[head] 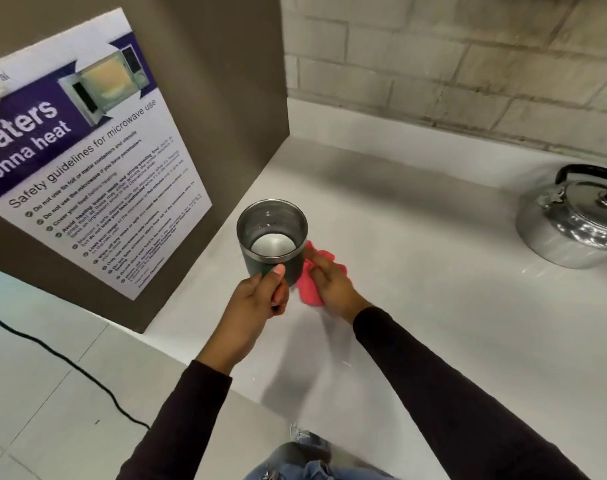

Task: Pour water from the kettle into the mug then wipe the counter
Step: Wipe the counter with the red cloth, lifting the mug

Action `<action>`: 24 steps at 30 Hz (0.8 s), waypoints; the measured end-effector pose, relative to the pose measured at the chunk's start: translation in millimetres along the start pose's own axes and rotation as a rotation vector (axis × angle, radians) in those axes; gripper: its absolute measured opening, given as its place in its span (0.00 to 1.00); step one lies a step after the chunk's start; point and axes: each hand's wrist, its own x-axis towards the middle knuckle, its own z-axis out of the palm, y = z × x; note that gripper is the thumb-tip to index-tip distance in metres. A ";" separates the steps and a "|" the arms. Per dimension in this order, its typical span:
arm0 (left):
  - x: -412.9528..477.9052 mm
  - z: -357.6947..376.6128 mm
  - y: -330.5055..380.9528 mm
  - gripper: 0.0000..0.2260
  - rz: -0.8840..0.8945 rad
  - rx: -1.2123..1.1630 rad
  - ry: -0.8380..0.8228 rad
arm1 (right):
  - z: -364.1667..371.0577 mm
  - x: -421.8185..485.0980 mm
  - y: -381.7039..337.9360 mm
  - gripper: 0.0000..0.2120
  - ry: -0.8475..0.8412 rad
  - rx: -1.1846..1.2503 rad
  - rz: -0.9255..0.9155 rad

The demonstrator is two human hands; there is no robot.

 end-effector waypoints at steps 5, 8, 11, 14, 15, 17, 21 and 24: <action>-11.7 -37.6 6.9 0.22 -0.025 0.011 0.052 | 30.1 -30.3 2.8 0.23 -0.185 -0.311 -0.270; -15.4 -51.8 10.0 0.22 -0.041 -0.017 0.087 | 13.3 -43.0 28.8 0.24 -0.193 -0.293 -0.225; -20.1 -62.9 14.2 0.21 -0.040 -0.014 0.102 | -11.6 -27.2 41.9 0.23 -0.065 -0.214 -0.036; -24.2 -71.3 19.0 0.22 -0.034 -0.008 0.110 | -12.6 13.1 30.2 0.21 0.046 -0.240 -0.023; -25.3 -73.8 20.7 0.23 -0.031 -0.012 0.107 | -5.3 27.2 23.8 0.21 0.043 -0.259 -0.002; -27.4 -77.2 22.0 0.23 -0.019 -0.011 0.099 | 16.6 48.3 11.4 0.21 0.034 -0.308 0.026; -29.8 -78.3 22.7 0.23 0.010 0.002 0.074 | 58.8 49.3 -22.7 0.19 -0.013 -0.301 -0.108; -28.5 -76.4 22.0 0.22 0.029 -0.003 0.036 | 73.0 19.5 -43.9 0.10 -0.132 -0.236 -0.394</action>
